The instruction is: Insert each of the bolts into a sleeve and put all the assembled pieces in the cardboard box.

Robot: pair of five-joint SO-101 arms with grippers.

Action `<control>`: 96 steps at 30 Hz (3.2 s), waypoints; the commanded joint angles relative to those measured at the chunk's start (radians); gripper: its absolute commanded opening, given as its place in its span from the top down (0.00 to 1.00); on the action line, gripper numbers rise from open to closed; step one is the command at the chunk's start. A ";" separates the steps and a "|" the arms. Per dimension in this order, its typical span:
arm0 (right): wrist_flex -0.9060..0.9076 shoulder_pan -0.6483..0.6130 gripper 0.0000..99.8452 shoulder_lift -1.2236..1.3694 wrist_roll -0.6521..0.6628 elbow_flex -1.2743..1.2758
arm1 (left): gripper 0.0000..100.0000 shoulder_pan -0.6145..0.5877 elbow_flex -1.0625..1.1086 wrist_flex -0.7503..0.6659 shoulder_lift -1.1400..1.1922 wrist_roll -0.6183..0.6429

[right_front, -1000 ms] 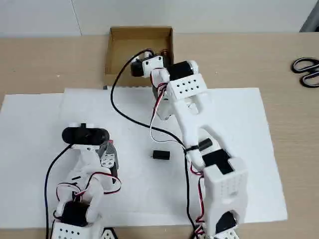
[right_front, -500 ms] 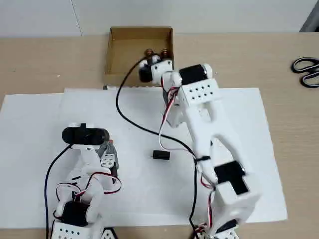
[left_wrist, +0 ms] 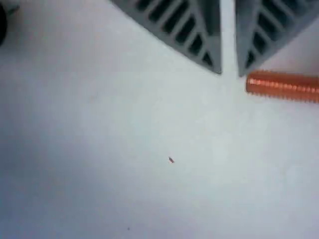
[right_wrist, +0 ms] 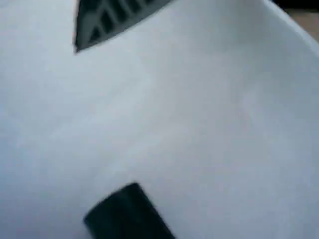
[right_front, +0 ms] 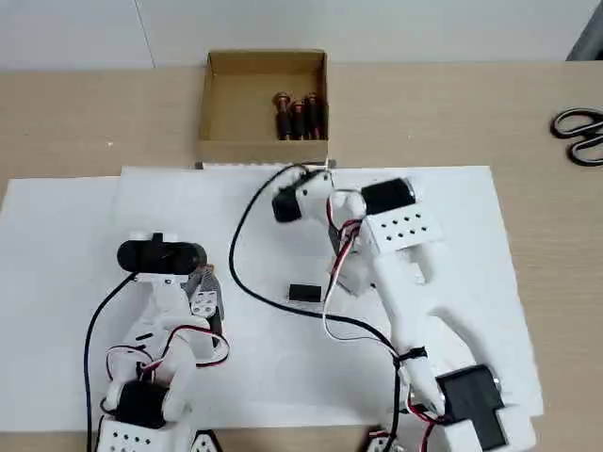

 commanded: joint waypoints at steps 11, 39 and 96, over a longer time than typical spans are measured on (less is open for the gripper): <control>-0.196 -0.001 0.73 -0.016 0.166 0.095 | 0.99 -0.003 -0.016 0.005 -0.009 0.006; -0.228 0.133 0.73 0.107 -0.365 -0.018 | 0.99 -0.003 -0.016 0.005 -0.009 0.006; -0.317 0.105 0.73 0.110 -1.384 0.110 | 0.99 -0.003 -0.016 0.005 -0.009 0.006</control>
